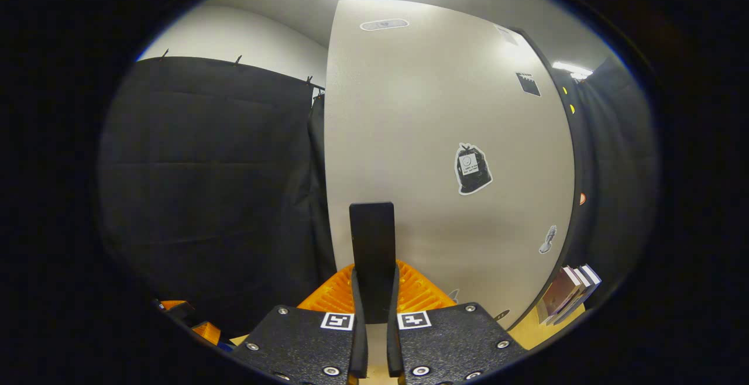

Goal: Open the cabinet door with the right hand, grasp the bottle in the cabinet with the left hand and place it on the coaster, then close the cabinet door with the right hand.

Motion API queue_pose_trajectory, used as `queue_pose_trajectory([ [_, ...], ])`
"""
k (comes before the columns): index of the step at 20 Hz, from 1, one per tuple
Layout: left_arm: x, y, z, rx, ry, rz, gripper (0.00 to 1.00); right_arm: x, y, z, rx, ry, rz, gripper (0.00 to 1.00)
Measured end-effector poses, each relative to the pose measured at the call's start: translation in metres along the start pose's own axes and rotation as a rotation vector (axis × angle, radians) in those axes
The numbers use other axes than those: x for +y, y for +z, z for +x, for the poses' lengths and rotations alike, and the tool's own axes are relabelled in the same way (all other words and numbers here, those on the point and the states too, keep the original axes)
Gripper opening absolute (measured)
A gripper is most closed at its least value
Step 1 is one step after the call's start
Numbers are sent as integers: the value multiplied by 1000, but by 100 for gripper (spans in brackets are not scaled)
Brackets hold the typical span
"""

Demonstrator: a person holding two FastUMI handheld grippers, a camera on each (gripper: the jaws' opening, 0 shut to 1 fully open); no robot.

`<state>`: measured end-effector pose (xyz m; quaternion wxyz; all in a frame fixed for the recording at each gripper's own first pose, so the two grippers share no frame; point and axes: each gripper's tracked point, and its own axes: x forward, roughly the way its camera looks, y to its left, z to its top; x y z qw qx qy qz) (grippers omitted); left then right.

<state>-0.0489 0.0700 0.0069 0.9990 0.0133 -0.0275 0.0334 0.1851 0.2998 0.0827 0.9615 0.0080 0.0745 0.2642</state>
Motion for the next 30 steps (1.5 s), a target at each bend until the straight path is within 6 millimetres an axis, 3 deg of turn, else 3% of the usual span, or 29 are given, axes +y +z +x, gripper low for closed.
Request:
queue_pose_trajectory([
  [1, -7, 4, -4, -2, -3, 1, 80, -3, 1, -2, -1, 9, 4, 13],
  [6, -39, 11, -22, -7, -18, 15, 77, -8, 6, 0, 1, 33, 4, 13],
  [13, -96, 15, -31, 2, -68, -12, 81, -9, 12, 2, 0, 29, 5, 13],
  [16, -127, 14, -27, 5, -102, -10, 81, -12, 13, 0, -8, 8, 7, 12],
  [17, -138, 14, -25, 8, -115, -9, 77, -13, 13, -1, -13, -4, 10, 12],
  [18, -150, 14, -26, 10, -131, -10, 81, -16, 13, -2, -16, -22, 4, 12],
  [24, -212, 20, -23, 6, -211, -36, 81, -27, 14, -4, -20, -63, 37, 10],
  [26, -227, 23, -23, 3, -230, -37, 77, -31, 15, -7, -25, -86, 37, 11],
  [27, -232, 23, -25, 3, -237, -35, 81, -36, 15, -7, -28, -99, 31, 10],
  [30, -240, 22, -29, 4, -246, -31, 80, -43, 16, -8, -31, -123, 28, 10],
])
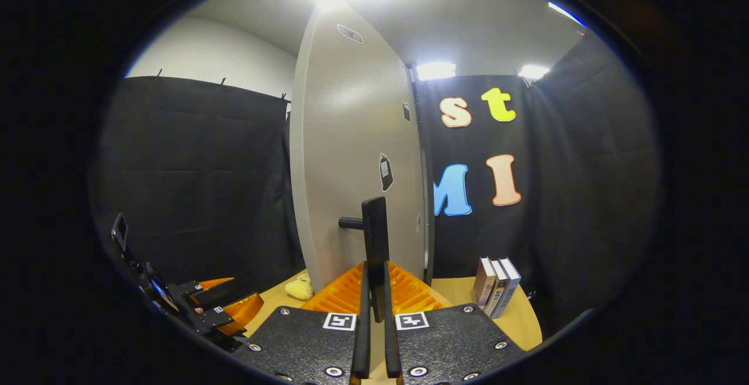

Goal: Open the cabinet door with the right hand, grasp the bottle in the cabinet with the left hand and place it on the coaster, then close the cabinet door with the right hand.

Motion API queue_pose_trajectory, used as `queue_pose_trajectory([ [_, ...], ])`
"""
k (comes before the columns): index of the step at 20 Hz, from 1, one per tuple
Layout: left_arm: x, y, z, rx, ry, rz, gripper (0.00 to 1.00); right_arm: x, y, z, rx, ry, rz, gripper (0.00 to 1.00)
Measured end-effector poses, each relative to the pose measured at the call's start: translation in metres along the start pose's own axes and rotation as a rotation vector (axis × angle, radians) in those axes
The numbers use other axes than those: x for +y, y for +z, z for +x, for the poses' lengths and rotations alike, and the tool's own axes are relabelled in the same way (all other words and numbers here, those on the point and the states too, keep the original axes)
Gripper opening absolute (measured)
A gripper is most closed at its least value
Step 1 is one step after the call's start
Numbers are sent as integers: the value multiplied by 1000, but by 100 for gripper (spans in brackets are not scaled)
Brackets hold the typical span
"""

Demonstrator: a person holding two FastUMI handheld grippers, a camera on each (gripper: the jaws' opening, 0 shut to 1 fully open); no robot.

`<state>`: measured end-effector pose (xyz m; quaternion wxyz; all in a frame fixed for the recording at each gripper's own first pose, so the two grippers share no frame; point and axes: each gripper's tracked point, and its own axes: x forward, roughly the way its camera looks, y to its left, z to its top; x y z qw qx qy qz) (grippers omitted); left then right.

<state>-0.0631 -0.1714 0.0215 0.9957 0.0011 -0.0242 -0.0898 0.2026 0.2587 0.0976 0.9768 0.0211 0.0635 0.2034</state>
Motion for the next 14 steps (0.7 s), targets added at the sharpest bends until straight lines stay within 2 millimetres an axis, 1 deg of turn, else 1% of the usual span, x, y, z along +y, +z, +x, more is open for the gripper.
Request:
queue_pose_trajectory([
  [1, -3, 0, 1, 1, 0, -1, 80, -1, 0, -1, -1, -8, 2, 10],
  [2, -4, 0, 0, 2, 3, -2, 77, -2, 0, 1, -4, -13, 4, 10],
  [4, -5, 1, -2, 7, 11, -1, 77, -7, 1, 0, -15, -24, -12, 9],
  [8, -7, 8, 7, 4, 26, 4, 77, -21, 5, 3, -37, -69, -30, 9],
  [9, -8, 11, 8, 1, 28, 9, 77, -20, 5, 4, -41, -68, -24, 8],
  [12, -11, 19, 17, -9, 30, 34, 77, -9, 7, 4, -55, -28, 11, 8],
  [13, -13, 23, 21, -16, 25, 34, 80, -10, 9, 5, -70, -26, 13, 8],
  [14, -14, 24, 28, -20, 18, 32, 81, -12, 10, 6, -82, -32, 6, 8],
])
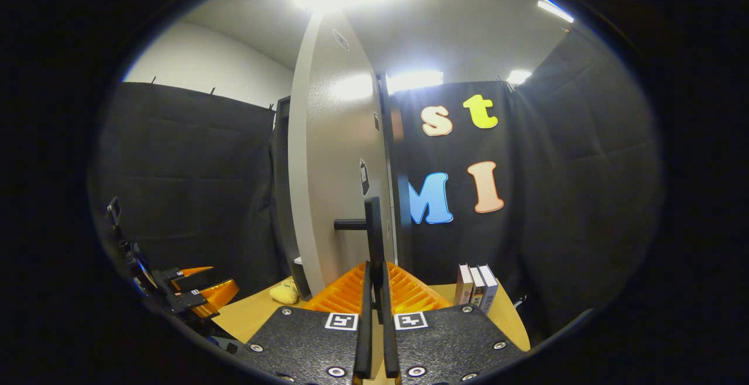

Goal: Open the cabinet door with the right hand, grasp the bottle in the cabinet with the left hand and place it on the coaster, then close the cabinet door with the right hand.

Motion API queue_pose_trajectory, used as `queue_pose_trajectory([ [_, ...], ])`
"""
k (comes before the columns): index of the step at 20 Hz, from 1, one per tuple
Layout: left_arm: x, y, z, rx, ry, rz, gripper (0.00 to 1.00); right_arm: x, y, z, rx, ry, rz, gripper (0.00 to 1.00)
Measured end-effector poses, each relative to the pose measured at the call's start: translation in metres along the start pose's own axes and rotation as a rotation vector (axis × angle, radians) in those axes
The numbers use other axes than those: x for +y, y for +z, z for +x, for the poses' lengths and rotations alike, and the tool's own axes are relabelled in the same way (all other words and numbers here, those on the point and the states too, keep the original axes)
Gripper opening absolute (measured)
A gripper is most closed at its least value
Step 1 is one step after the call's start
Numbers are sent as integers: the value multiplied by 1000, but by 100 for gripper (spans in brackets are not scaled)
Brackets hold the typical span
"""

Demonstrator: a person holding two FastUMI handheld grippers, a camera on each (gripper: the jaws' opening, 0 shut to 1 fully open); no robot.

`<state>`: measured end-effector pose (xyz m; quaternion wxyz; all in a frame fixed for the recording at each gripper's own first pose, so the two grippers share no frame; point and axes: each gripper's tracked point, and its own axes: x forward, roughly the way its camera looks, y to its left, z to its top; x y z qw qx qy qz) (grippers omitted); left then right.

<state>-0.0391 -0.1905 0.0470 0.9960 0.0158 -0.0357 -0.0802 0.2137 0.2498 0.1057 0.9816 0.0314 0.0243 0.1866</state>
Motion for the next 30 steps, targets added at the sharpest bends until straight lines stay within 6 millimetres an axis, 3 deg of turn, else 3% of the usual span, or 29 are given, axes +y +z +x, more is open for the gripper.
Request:
queue_pose_trajectory([
  [2, -1, 2, 23, 8, -25, -25, 77, -10, -1, 1, -7, -39, -24, 10],
  [5, 0, 7, 65, 6, -54, -57, 81, -34, 5, -6, -47, -156, -60, 87],
  [6, 5, 10, 78, 0, -59, -56, 81, -43, 7, -11, -60, -198, -72, 94],
  [11, 4, 16, 162, -13, -127, -65, 80, -71, -5, -48, -57, -374, -41, 96],
  [13, -1, 15, 193, -14, -161, -85, 72, -88, -11, -52, -43, -445, -26, 96],
  [17, -11, 7, 248, -9, -223, -113, 77, -106, -25, -64, -37, -591, -36, 96],
  [20, -23, -8, 281, 6, -273, -108, 73, -110, -34, -75, -35, -678, -15, 96],
  [22, -30, -18, 302, 16, -293, -109, 81, -113, -39, -79, -31, -719, 5, 96],
  [24, -36, -26, 319, 21, -297, -108, 73, -117, -47, -81, -18, -754, 13, 96],
  [30, -38, -66, 366, 83, -263, -81, 77, -119, -65, -82, 21, -833, 13, 95],
])
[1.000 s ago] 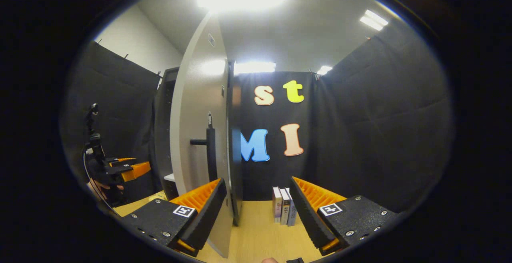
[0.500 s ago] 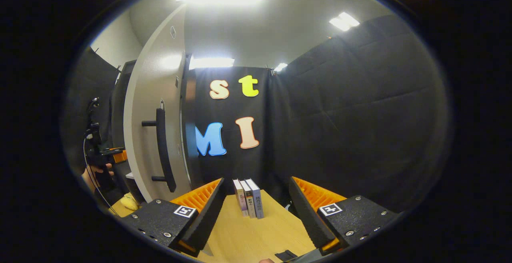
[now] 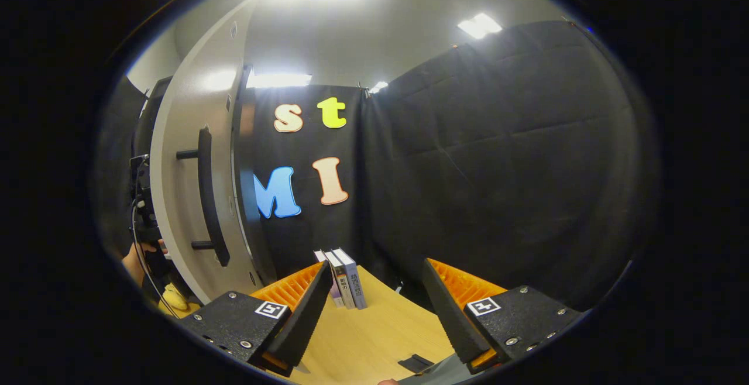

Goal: Open the cabinet door with the right hand, grasp the bottle in the cabinet with the left hand and place it on the coaster, then close the cabinet door with the right hand.

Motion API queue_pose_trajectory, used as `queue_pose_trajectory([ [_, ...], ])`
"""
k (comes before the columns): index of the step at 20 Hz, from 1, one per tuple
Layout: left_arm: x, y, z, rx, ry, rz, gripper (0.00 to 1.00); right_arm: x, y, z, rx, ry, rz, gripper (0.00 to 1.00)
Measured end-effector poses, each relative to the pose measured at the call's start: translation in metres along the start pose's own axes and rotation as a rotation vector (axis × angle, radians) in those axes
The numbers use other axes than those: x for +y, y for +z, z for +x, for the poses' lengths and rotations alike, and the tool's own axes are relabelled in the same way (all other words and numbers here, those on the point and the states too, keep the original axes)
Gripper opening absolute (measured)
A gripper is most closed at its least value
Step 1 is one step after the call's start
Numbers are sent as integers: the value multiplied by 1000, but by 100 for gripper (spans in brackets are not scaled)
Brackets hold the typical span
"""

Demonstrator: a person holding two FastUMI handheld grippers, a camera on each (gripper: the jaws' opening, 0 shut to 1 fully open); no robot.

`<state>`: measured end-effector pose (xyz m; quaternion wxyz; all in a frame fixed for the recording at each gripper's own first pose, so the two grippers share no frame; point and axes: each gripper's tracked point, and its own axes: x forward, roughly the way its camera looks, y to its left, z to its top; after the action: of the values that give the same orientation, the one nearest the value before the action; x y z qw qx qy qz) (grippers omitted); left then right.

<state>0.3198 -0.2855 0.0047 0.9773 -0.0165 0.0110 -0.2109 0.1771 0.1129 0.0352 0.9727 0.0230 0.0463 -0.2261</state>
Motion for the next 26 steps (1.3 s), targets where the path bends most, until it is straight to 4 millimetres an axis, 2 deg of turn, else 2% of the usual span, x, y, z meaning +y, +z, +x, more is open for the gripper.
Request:
queue_pose_trajectory([
  [5, 1, -18, 25, 22, 1, 10, 76, 2, -8, 3, 16, -32, -1, 95],
  [6, 1, -20, 29, 27, -3, 12, 73, 3, -10, 4, 19, -35, -4, 95],
  [10, 5, -28, 40, 53, -8, -6, 73, 4, -18, 6, 37, -36, -7, 95],
  [11, 7, -28, 42, 55, 1, -6, 80, 5, -20, 8, 40, -34, -4, 95],
  [12, 4, -27, 42, 62, -5, -3, 70, 7, -21, 9, 42, -30, 0, 95],
  [14, 4, -22, 34, 61, -27, -13, 70, 10, -23, 13, 47, -14, 1, 95],
  [15, 3, -17, 27, 50, -35, -19, 75, 12, -23, 16, 47, -5, -3, 95],
  [16, 4, -10, 19, 36, -33, -19, 70, 14, -22, 20, 44, 5, -6, 95],
  [18, 6, 1, 4, 10, -27, -21, 70, 19, -16, 23, 31, 35, -4, 95],
  [19, 7, 5, -5, 3, -24, -25, 75, 21, -14, 23, 24, 54, -3, 95],
  [20, 9, 8, -15, -4, -15, -25, 75, 22, -12, 24, 22, 73, -5, 95],
  [21, 10, 12, -26, -12, -7, -23, 70, 22, -11, 25, 21, 91, -14, 95],
  [22, 11, 15, -36, -18, 3, -21, 75, 21, -8, 26, 17, 102, -27, 95],
  [23, 12, 18, -46, -24, 13, -21, 70, 18, -6, 25, 11, 114, -39, 95],
  [26, 13, 22, -77, -31, 35, -22, 70, 18, -4, 25, 9, 165, -45, 95],
])
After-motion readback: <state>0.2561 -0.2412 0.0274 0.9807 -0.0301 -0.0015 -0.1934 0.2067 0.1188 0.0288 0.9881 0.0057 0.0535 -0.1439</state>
